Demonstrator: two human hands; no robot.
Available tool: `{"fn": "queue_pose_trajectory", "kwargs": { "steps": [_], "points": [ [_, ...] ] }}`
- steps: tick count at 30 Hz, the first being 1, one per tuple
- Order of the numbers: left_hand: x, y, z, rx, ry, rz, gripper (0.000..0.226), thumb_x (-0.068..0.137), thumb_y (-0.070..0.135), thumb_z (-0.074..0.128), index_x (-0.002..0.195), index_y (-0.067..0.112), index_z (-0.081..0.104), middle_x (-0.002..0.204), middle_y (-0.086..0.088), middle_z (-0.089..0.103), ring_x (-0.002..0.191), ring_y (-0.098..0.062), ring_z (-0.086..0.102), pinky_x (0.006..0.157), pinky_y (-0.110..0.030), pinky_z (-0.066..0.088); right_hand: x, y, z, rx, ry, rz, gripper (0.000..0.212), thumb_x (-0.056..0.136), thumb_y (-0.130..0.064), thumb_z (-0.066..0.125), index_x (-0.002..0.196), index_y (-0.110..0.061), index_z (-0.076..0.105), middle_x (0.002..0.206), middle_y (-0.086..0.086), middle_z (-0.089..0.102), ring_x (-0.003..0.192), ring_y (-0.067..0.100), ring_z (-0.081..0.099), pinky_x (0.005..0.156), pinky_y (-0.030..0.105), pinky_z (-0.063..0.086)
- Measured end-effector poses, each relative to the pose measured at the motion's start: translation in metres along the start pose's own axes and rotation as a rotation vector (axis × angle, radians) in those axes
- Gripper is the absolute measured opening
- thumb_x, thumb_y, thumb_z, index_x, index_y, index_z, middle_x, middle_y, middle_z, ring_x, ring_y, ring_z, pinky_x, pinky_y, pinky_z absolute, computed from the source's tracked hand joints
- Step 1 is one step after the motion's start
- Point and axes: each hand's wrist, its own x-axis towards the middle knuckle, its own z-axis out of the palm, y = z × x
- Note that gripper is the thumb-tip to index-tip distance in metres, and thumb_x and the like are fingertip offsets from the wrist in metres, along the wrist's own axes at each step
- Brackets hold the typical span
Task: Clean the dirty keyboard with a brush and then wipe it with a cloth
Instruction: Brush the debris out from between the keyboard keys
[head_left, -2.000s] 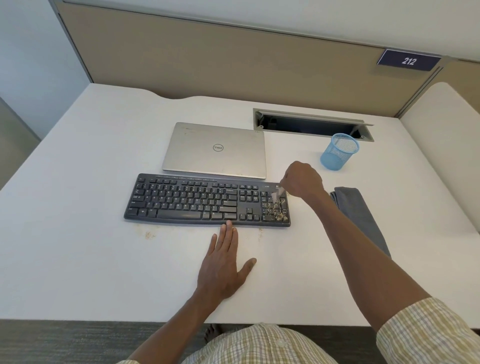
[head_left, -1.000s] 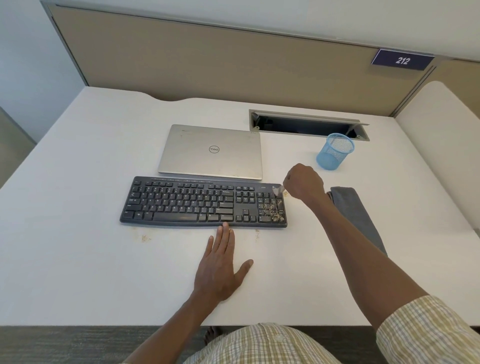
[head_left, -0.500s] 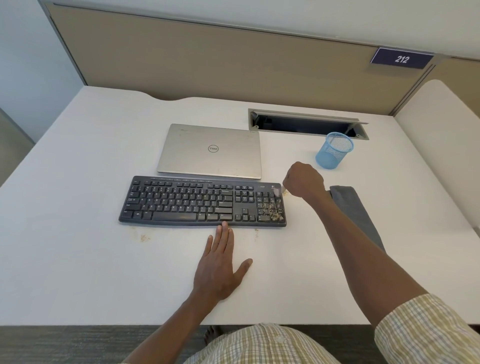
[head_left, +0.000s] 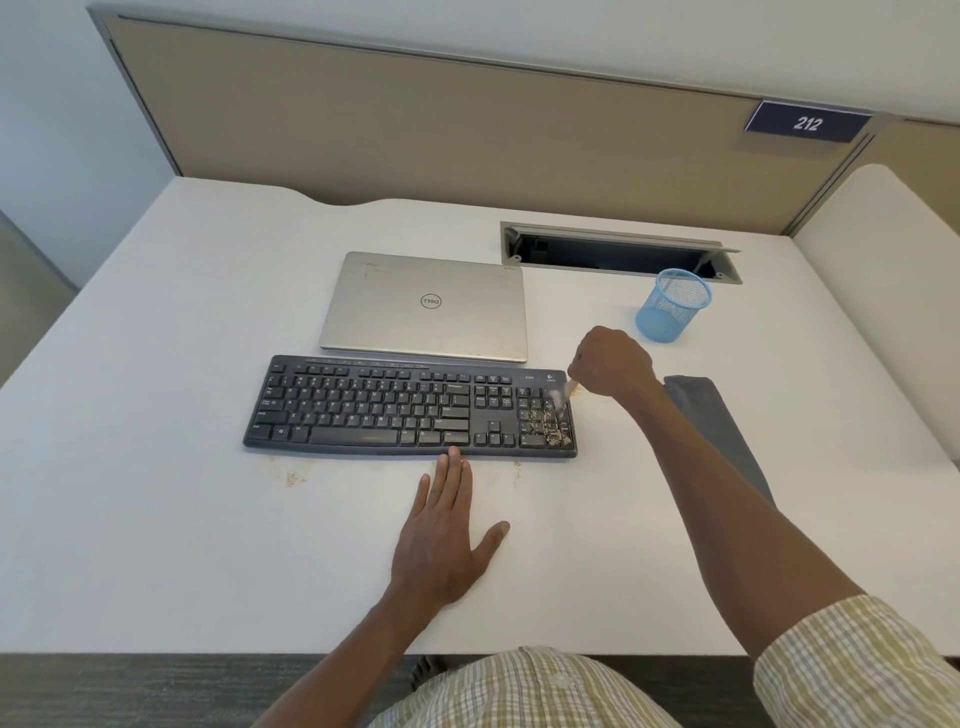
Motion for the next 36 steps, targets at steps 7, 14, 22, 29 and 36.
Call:
{"fn": "queue_pose_trajectory", "kwargs": {
  "steps": [7, 14, 22, 29, 36],
  "points": [
    [0.0, 0.001, -0.002, -0.01, 0.003, 0.003, 0.091, 0.099, 0.071, 0.023, 0.16, 0.01, -0.006, 0.166, -0.006, -0.018, 0.154, -0.019, -0.019, 0.124, -0.033, -0.008, 0.001, 0.009, 0.001, -0.008, 0.062, 0.04, 0.019, 0.084, -0.014, 0.058, 0.098, -0.009, 0.069, 0.093, 0.009, 0.07, 0.083, 0.028, 0.065, 0.066, 0.03, 0.045],
    [0.0, 0.0, -0.001, -0.009, 0.003, 0.001, 0.091, 0.099, 0.071, 0.023, 0.16, 0.009, -0.005, 0.167, -0.006, -0.018, 0.154, -0.018, -0.018, 0.124, -0.033, -0.008, -0.002, 0.019, 0.002, 0.018, 0.024, 0.077, 0.018, 0.081, -0.013, 0.056, 0.093, -0.009, 0.069, 0.088, 0.006, 0.07, 0.079, 0.026, 0.064, 0.064, 0.03, 0.046],
    [0.0, 0.0, -0.001, 0.014, 0.007, 0.001, 0.092, 0.099, 0.071, 0.024, 0.161, 0.007, 0.002, 0.168, -0.008, -0.01, 0.156, -0.021, -0.01, 0.125, -0.035, -0.002, -0.002, 0.023, -0.001, 0.008, -0.027, 0.063, 0.02, 0.079, -0.013, 0.056, 0.094, -0.011, 0.07, 0.087, 0.005, 0.069, 0.079, 0.026, 0.063, 0.064, 0.03, 0.047],
    [0.0, 0.001, -0.002, 0.018, 0.001, -0.002, 0.091, 0.1, 0.071, 0.024, 0.161, 0.007, 0.003, 0.168, -0.008, -0.011, 0.156, -0.021, -0.011, 0.125, -0.035, -0.003, -0.001, 0.0, 0.0, 0.063, 0.113, 0.012, 0.022, 0.083, -0.015, 0.053, 0.092, -0.012, 0.073, 0.088, 0.007, 0.071, 0.08, 0.029, 0.065, 0.064, 0.031, 0.047],
    [0.0, 0.001, -0.004, 0.012, 0.009, -0.003, 0.091, 0.099, 0.071, 0.024, 0.161, 0.006, 0.007, 0.168, -0.008, -0.008, 0.156, -0.022, -0.009, 0.124, -0.035, -0.004, -0.008, -0.018, 0.008, 0.02, 0.045, -0.031, 0.019, 0.081, -0.009, 0.054, 0.091, -0.009, 0.071, 0.085, 0.007, 0.07, 0.076, 0.028, 0.063, 0.064, 0.03, 0.046]
  ]
}}
